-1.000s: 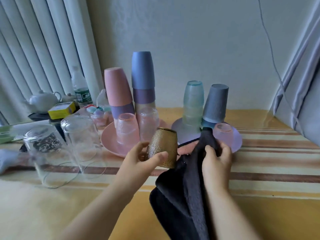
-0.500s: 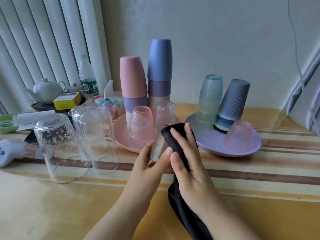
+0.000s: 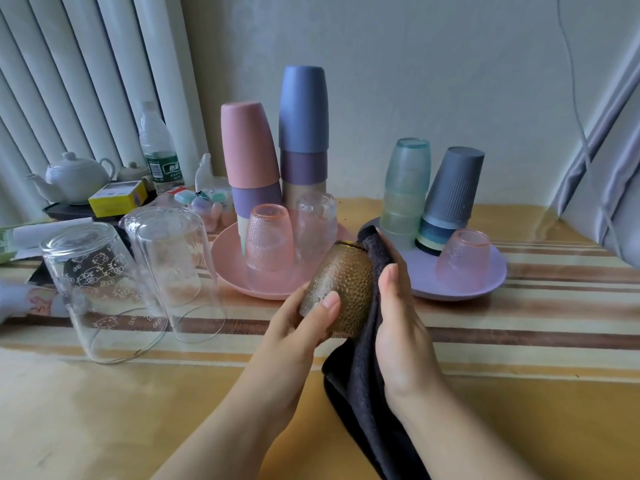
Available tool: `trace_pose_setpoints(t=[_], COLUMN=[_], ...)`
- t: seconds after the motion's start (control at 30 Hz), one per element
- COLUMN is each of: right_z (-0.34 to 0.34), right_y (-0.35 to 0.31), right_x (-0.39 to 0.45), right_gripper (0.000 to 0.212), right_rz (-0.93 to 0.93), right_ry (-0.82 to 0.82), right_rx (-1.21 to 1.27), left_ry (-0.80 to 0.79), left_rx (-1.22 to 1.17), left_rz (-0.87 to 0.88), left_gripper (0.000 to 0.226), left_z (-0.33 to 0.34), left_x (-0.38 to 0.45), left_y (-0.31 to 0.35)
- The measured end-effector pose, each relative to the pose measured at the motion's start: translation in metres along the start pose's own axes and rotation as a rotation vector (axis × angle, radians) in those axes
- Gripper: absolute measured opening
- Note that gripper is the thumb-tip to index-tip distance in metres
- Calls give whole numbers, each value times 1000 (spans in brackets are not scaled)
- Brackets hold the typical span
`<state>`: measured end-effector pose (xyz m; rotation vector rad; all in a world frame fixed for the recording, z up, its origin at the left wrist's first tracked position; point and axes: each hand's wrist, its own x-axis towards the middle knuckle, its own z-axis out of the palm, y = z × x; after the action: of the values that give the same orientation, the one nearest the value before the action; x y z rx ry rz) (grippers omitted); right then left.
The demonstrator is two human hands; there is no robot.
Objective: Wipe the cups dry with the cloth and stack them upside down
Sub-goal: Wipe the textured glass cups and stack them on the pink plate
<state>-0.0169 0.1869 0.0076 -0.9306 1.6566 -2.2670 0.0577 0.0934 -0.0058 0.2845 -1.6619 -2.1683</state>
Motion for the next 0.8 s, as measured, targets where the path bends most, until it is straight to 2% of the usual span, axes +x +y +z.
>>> trace_pose_setpoints(t=[0.07, 0.13, 0.2, 0.27, 0.37, 0.4, 0.47, 0.53, 0.6, 0.63, 0.7, 0.8], right_z=[0, 3, 4, 3, 1, 2, 1, 1, 0, 1, 6, 10], right_y=[2, 4, 2, 5, 4, 4, 4, 2, -2, -3, 2, 3], right_x=[1, -1, -3, -4, -3, -3, -2, 0, -2, -5, -8, -9], right_gripper=[67, 84, 72, 64, 61, 69, 84, 63, 38, 32, 30, 34], right_rz=[120, 258, 378, 406, 328, 291, 213, 128, 62, 41, 15, -27], right_ry=[-5, -30, -78, -81, -55, -22, 21, 82, 96, 79, 36, 2], right_rx=[27, 90, 178, 174, 158, 128, 49, -4, -28, -57, -116, -134], left_ry=[40, 13, -23, -48, -24, 28, 166, 245, 242, 230, 216, 161], left_rx=[-30, -60, -129, -164, -39, 30, 145, 284, 387, 417, 468, 463], left_rz=[-20, -11, -19, -9, 63, 114, 246, 352, 396, 395, 368, 306], left_gripper=[75, 62, 53, 50, 63, 66, 57, 46, 44, 48, 57, 49], left_z=[-1, -2, -5, -8, -6, -5, -4, -3, -2, 0, 0, -1], left_x=[2, 4, 7, 9, 8, 8, 6, 5, 3, 2, 2, 2], left_y=[-2, -1, -2, -1, 0, 0, 0, 0, -1, -1, 0, 5])
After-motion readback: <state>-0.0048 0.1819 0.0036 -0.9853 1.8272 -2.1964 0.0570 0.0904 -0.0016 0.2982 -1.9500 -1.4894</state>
